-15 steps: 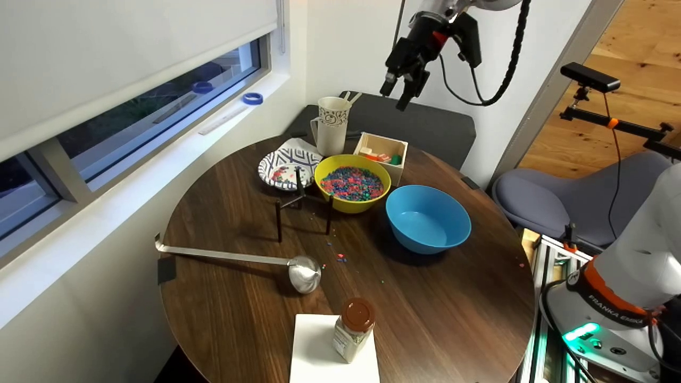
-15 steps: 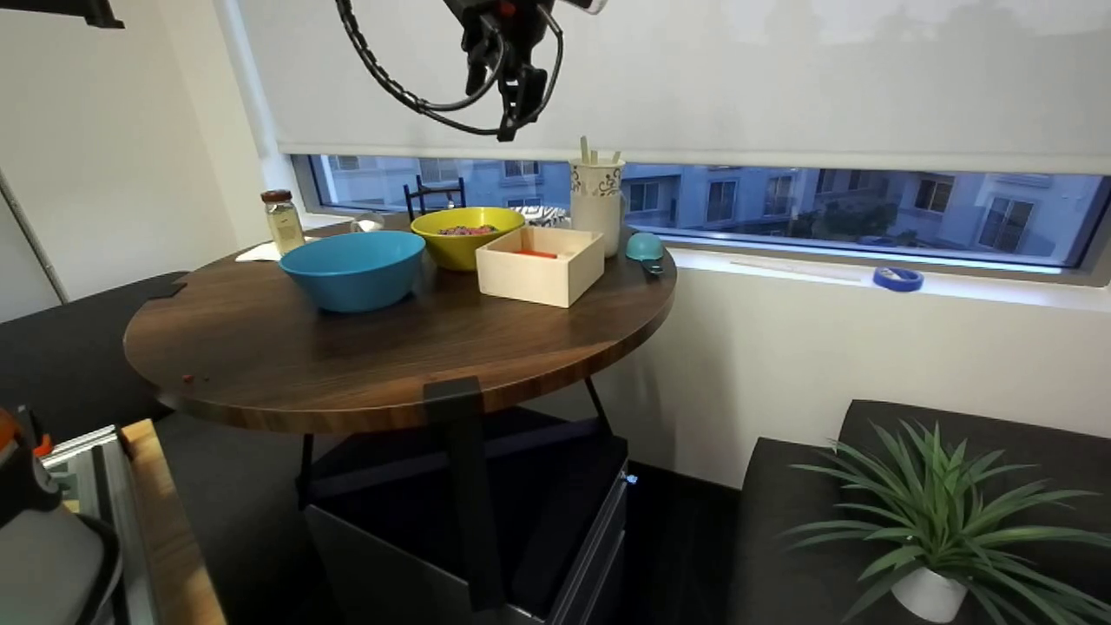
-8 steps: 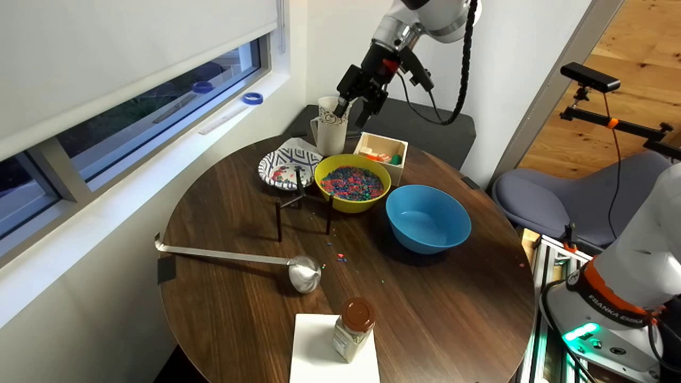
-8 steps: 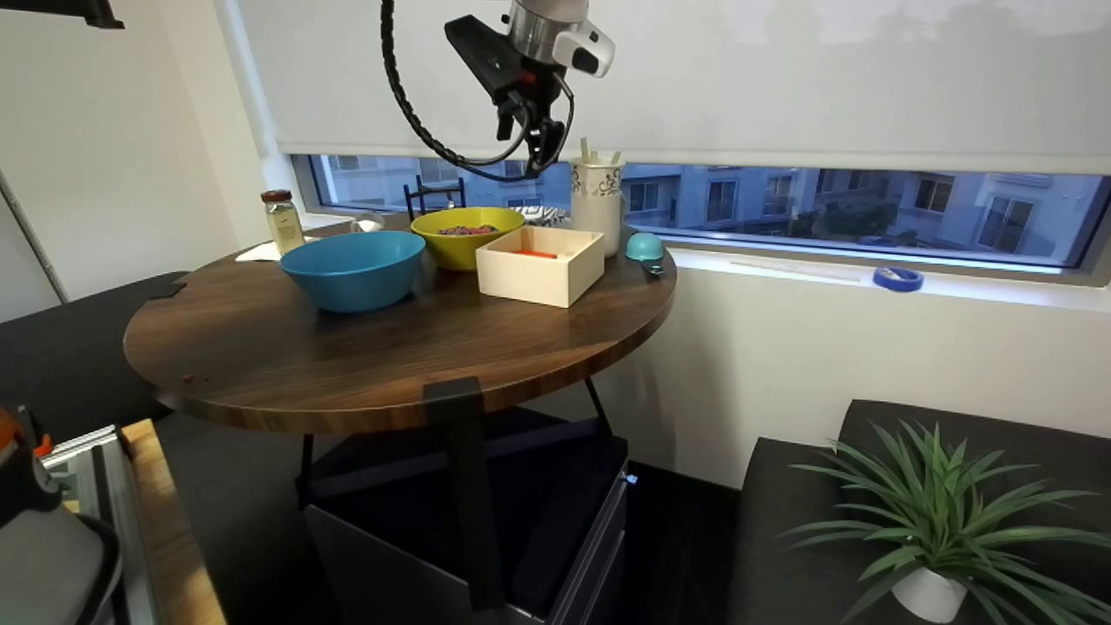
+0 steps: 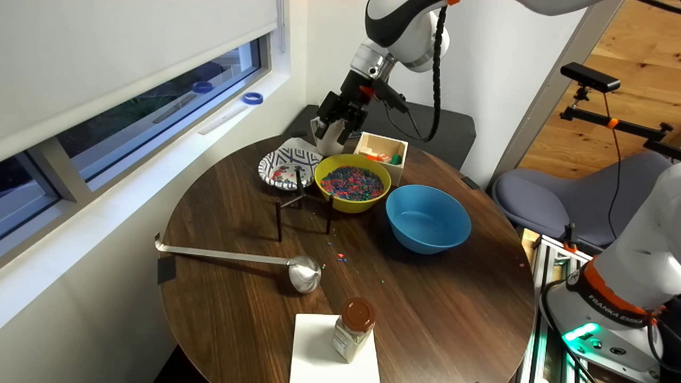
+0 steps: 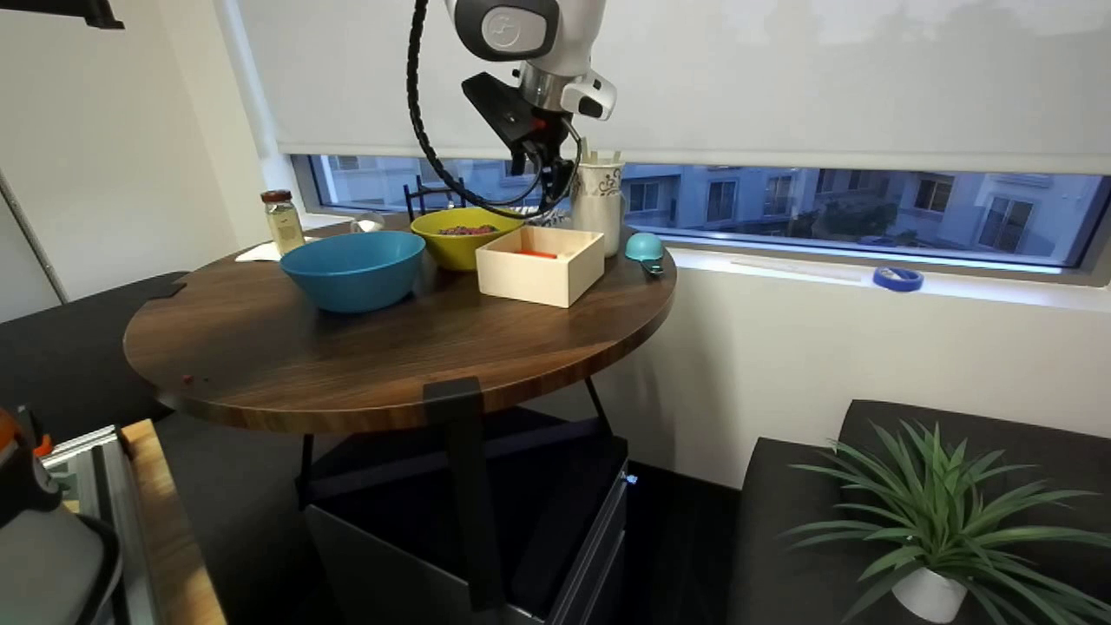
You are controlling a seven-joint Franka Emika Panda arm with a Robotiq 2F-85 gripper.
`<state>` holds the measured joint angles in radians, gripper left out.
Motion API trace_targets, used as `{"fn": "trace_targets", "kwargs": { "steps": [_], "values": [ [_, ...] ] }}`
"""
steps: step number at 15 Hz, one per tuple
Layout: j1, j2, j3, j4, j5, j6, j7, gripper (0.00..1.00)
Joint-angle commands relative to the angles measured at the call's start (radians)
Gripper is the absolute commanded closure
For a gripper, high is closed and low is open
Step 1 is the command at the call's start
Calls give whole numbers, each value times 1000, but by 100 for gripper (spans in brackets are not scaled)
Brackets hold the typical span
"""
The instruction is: Pour the contents of the white plate into the yellow bowl and then put the white plate on the tripod stand
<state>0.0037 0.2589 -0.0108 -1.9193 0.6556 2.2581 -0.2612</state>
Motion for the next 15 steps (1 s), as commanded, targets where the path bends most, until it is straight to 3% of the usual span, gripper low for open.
{"fn": "trace_targets", "kwargs": {
  "steps": [1,5,6,15],
  "values": [
    [-24,2,25,4,-9,1,5,0],
    [-26,2,25,10,-8,1,5,0],
    [-32,35,38,31,37,2,-12,0],
    [-44,157,109,81,124,215,-21,0]
  ]
}}
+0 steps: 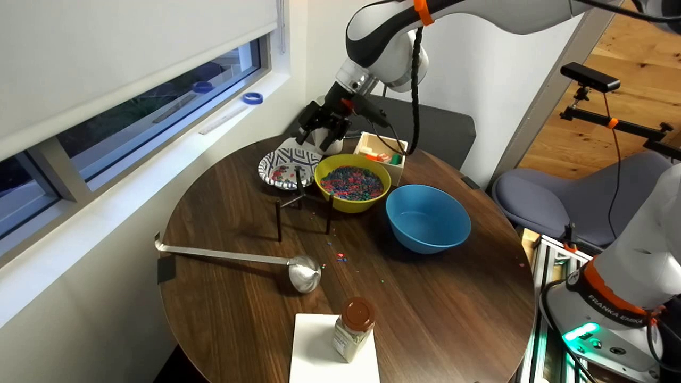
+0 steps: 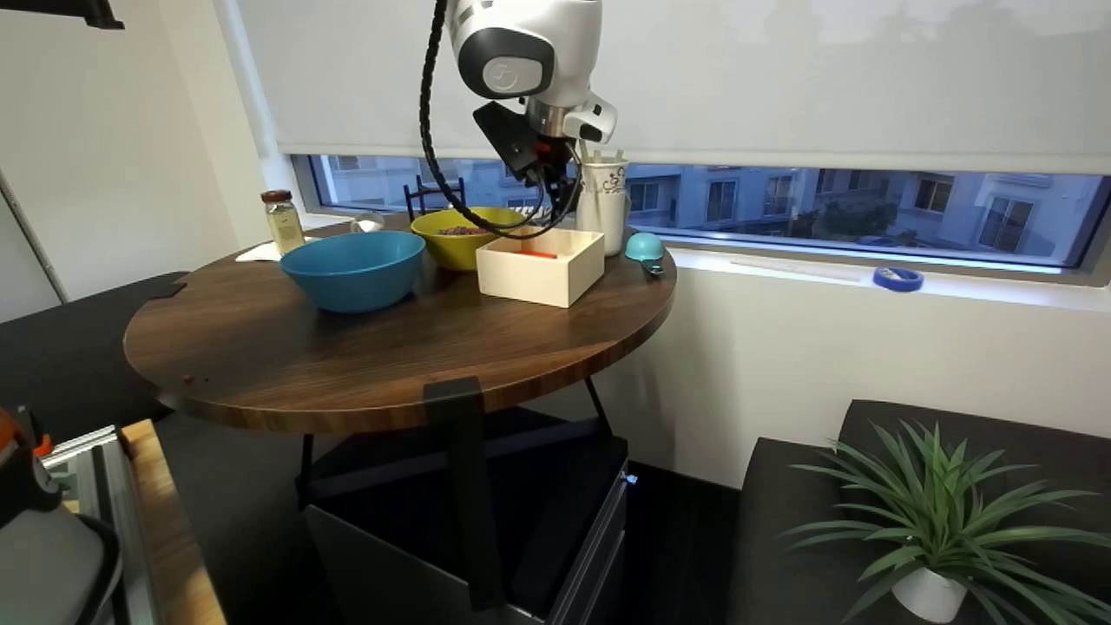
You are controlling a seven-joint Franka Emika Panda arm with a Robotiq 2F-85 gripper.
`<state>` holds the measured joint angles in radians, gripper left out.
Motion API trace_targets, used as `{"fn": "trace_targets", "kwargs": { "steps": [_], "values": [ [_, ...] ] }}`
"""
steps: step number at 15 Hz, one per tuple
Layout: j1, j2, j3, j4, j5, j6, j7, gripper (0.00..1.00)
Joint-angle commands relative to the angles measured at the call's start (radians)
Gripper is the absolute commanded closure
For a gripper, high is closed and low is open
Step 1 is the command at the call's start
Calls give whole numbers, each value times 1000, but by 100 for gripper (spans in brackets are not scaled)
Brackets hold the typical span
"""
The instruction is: Pour the contents of the white plate into the yellow bowl and then put the white plate on the tripod stand
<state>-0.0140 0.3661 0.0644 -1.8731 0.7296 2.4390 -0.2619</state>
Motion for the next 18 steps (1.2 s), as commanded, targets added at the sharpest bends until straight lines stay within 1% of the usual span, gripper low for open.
{"fn": "trace_targets", "kwargs": {
  "steps": [1,5,9,16,18],
  "values": [
    [-27,65,38,42,48,39,-16,0],
    [-35,88,54,66,48,19,-7,0],
    [-30,85,54,65,31,29,6,0],
    [-35,31,54,32,43,77,16,0],
    [-33,12,52,24,37,75,30,0]
  ]
}}
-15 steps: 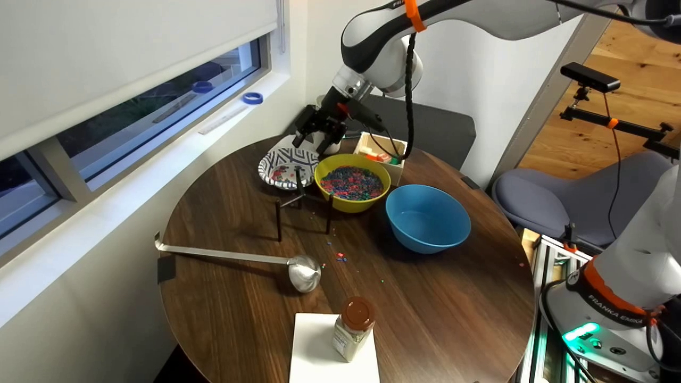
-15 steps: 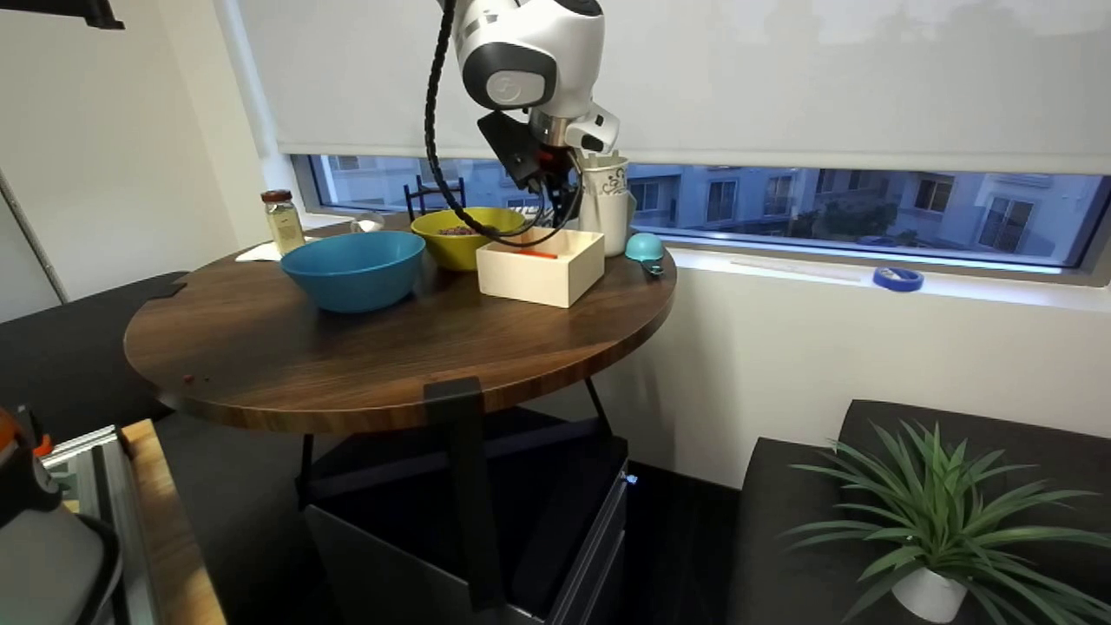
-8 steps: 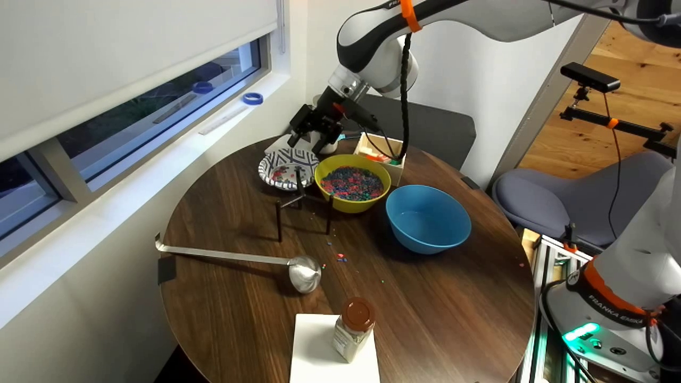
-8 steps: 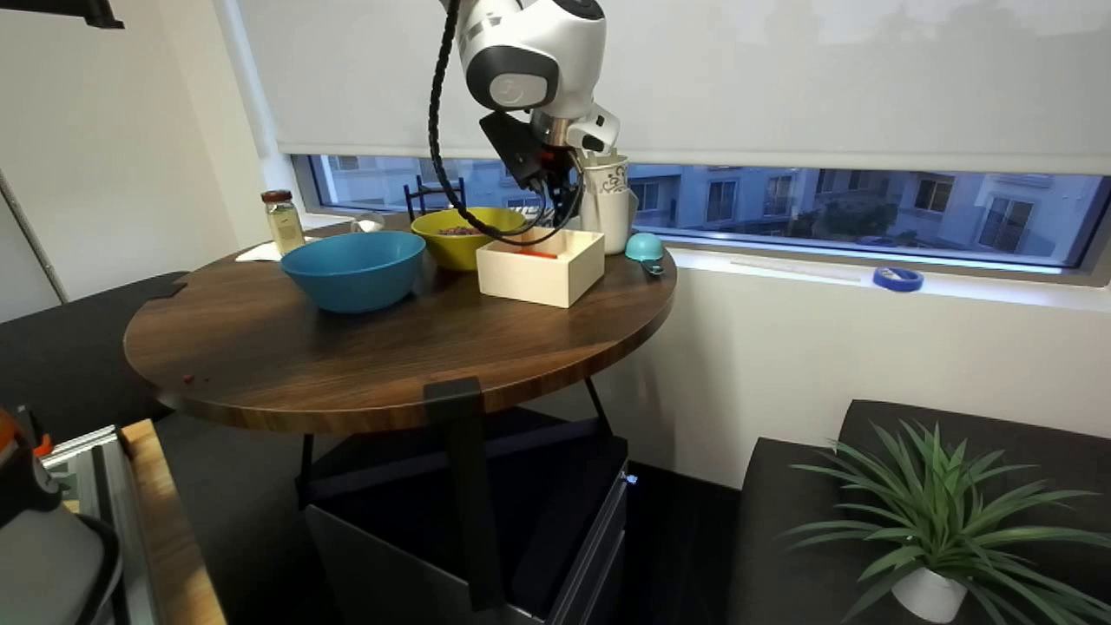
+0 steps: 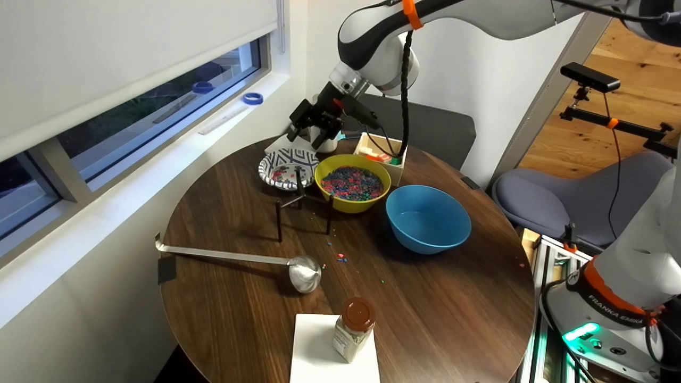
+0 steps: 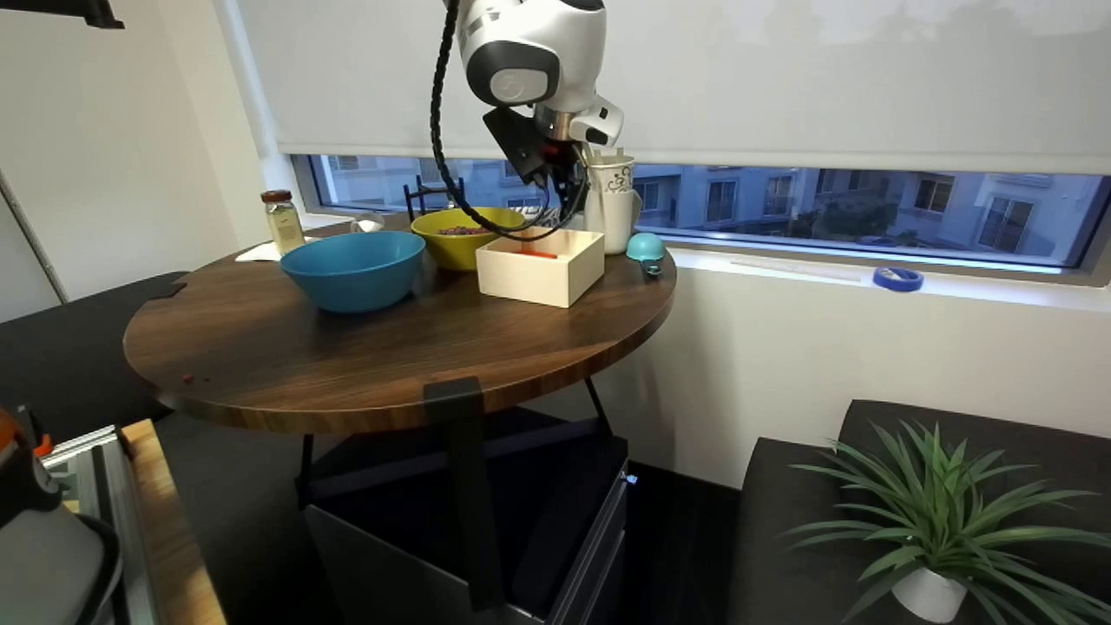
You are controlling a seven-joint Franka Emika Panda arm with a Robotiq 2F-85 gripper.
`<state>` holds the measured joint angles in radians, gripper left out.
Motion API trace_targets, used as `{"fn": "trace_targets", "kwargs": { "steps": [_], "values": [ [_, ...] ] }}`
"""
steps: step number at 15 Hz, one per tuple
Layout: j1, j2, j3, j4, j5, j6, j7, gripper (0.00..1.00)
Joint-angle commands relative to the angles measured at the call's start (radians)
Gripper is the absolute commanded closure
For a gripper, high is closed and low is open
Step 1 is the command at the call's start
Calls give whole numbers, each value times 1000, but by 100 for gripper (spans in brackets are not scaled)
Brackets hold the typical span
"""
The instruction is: Pour the contents of the white plate into the yellow bowl and then put the white plate on the tripod stand
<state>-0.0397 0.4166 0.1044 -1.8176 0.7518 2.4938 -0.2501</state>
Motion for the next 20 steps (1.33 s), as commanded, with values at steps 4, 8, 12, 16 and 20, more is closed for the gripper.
{"fn": "trace_targets", "kwargs": {
  "steps": [4,8,12,16,20],
  "values": [
    [13,-75,0,-54,11,33,120,0],
    [27,-80,-3,-73,12,52,213,0],
    [46,-57,-7,-88,-8,111,261,0],
    [58,-30,-2,-103,-22,151,280,0],
    [66,-6,0,-104,-34,160,276,0]
  ]
}}
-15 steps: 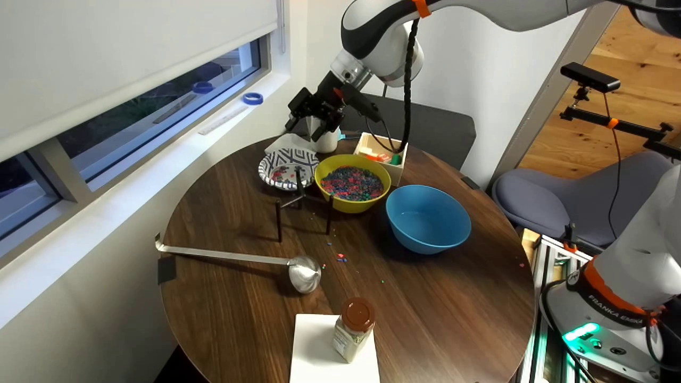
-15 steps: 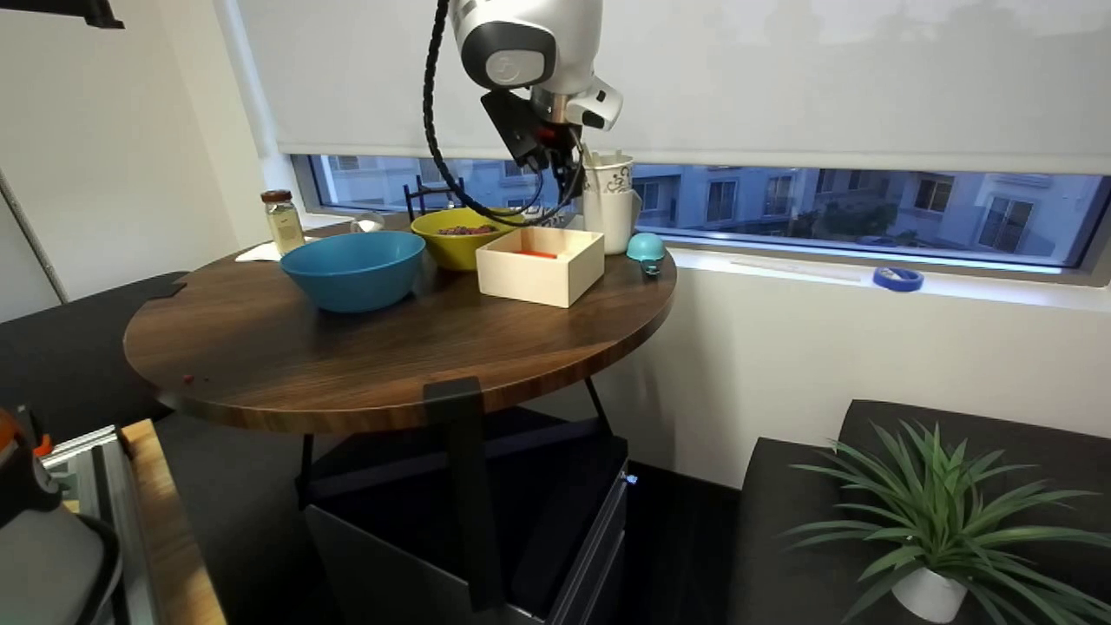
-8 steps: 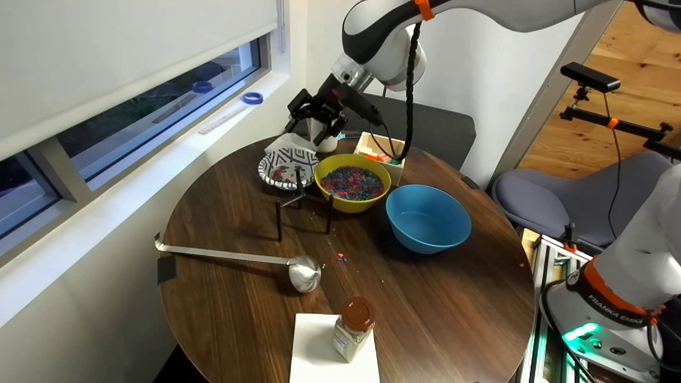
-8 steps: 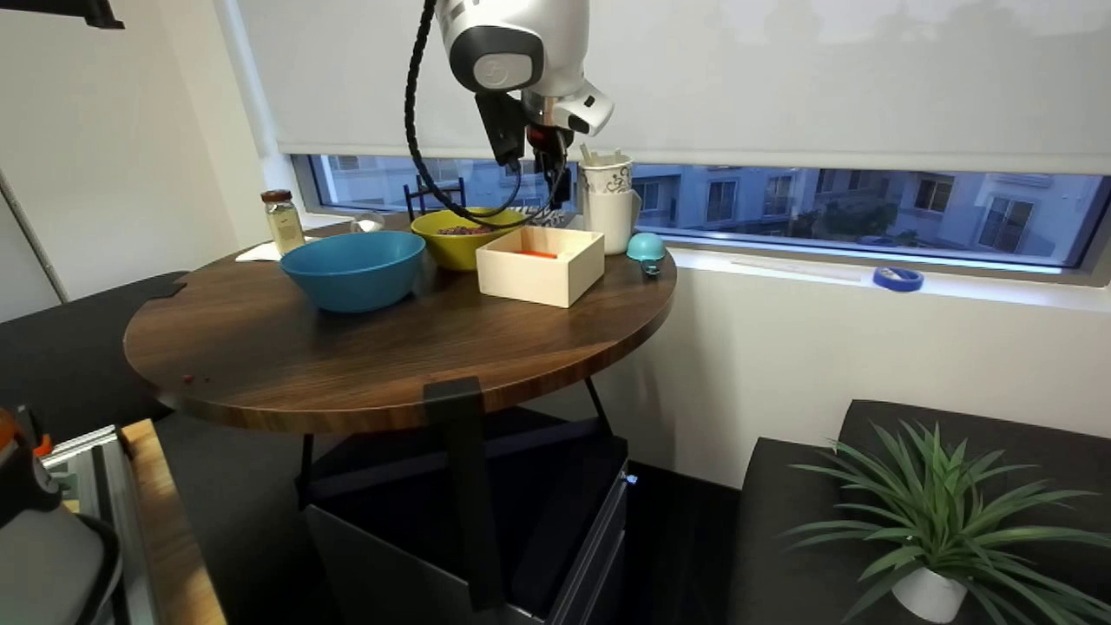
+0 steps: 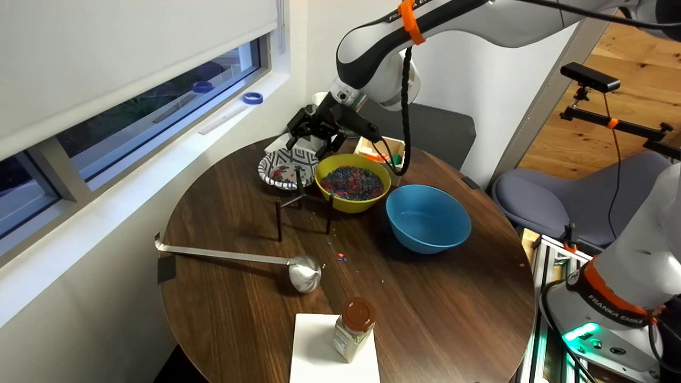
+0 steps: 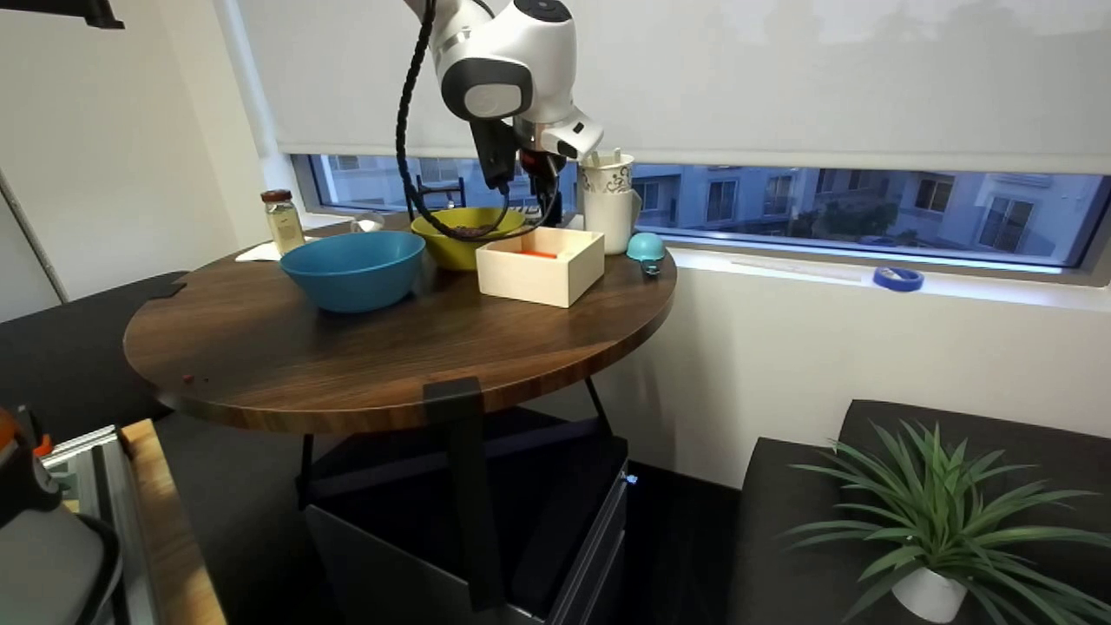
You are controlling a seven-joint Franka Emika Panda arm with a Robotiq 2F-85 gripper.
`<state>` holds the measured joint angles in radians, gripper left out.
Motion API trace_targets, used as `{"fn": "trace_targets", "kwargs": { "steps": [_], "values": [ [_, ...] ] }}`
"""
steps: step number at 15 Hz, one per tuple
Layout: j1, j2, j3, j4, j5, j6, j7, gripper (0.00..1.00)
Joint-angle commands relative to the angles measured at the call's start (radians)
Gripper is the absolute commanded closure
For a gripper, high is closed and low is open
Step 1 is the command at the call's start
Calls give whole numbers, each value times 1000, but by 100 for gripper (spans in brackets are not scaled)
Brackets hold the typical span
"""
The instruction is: Pour the contents of the white plate into the yellow bowl and then put the white plate on the tripod stand
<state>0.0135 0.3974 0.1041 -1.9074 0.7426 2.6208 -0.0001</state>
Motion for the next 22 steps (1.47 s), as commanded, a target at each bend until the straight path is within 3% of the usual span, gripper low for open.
{"fn": "trace_targets", "kwargs": {
  "steps": [1,2,3,13,14,22],
  "values": [
    [16,16,-3,-18,-34,39,30,0],
    [18,17,-5,-20,-43,43,33,0],
    [18,17,-5,-22,-51,47,33,20],
    [9,8,0,-33,-123,52,56,95],
    [8,6,2,-33,-127,51,56,100],
    [-6,-39,18,-43,-105,45,29,99]
  ]
}}
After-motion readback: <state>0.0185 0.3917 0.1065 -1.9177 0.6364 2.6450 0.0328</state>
